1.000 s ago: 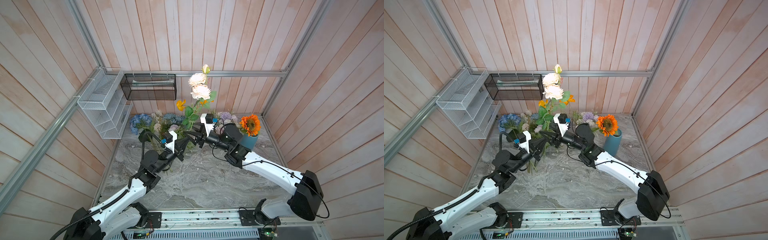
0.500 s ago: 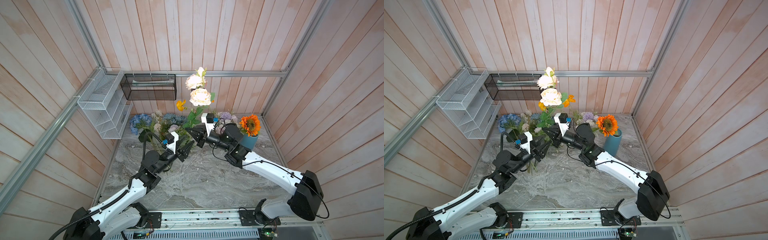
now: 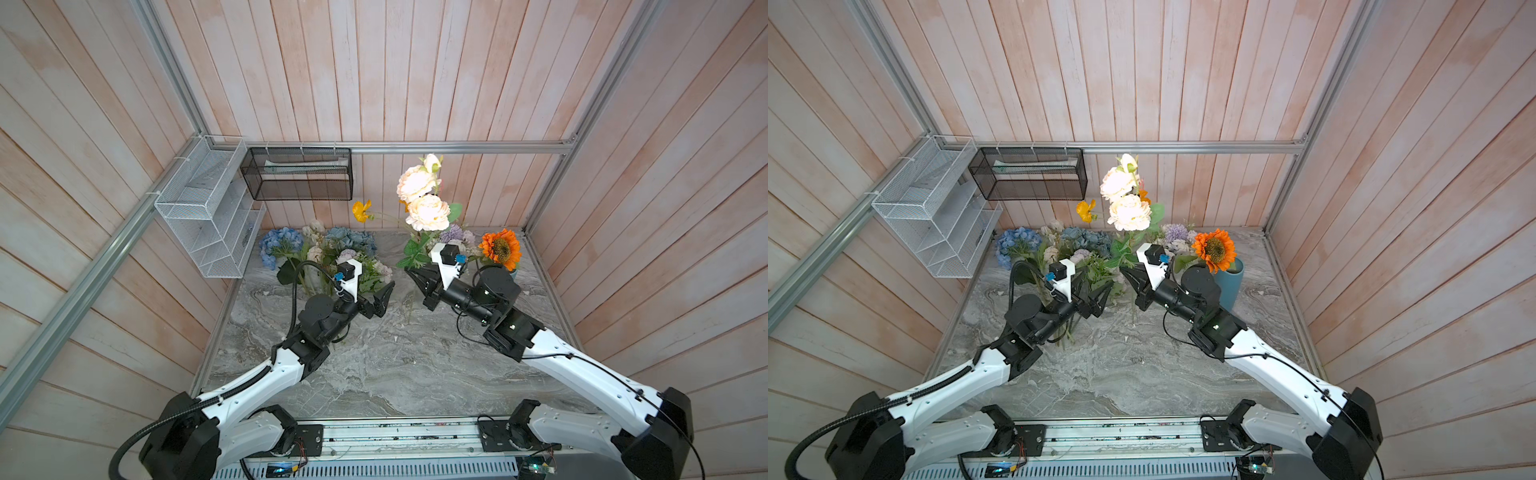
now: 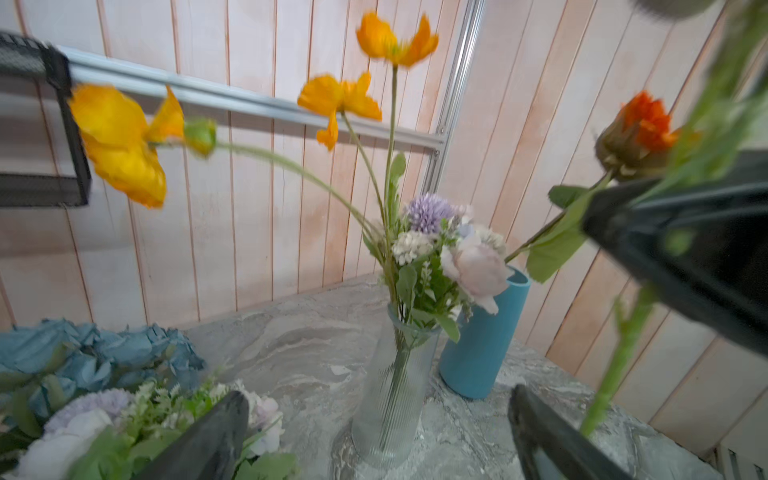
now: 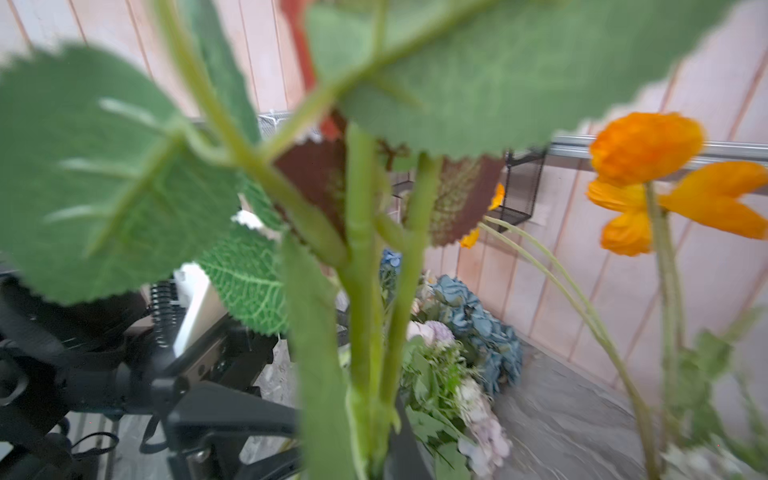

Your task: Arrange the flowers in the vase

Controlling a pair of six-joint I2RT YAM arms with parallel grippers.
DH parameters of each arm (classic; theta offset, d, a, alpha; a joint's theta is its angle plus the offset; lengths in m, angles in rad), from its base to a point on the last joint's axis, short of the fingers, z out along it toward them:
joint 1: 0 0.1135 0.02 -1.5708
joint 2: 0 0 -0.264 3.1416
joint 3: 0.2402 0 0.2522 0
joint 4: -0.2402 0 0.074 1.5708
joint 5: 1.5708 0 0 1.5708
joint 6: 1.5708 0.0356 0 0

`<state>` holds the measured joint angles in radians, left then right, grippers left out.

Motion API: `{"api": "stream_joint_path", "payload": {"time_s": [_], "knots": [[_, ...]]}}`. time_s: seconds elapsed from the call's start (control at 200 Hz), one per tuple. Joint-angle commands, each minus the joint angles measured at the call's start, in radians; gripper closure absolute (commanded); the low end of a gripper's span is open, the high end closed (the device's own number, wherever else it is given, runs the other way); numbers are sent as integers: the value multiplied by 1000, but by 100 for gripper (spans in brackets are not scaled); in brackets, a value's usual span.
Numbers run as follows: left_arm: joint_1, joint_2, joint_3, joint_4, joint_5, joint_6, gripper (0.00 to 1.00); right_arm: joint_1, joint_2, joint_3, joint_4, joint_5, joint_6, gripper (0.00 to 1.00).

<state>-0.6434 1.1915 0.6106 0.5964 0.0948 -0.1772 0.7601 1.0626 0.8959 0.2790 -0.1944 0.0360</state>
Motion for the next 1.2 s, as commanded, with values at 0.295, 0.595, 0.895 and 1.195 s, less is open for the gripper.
{"api": "stream_joint_path", "payload": {"time_s": [0.295, 0.595, 0.895, 1.195], "knots": [[-88, 408, 249, 89, 146, 89, 0, -98, -210, -75, -155, 244, -147, 100], [-77, 627, 510, 109, 199, 157, 0, -169, -184, -87, 25, 181, -188, 100], [-18, 725, 674, 105, 262, 128, 1, -199, -166, -88, 112, 118, -186, 100], [10, 759, 774, 96, 326, 122, 20, -204, -152, -101, 273, 94, -185, 100]]}}
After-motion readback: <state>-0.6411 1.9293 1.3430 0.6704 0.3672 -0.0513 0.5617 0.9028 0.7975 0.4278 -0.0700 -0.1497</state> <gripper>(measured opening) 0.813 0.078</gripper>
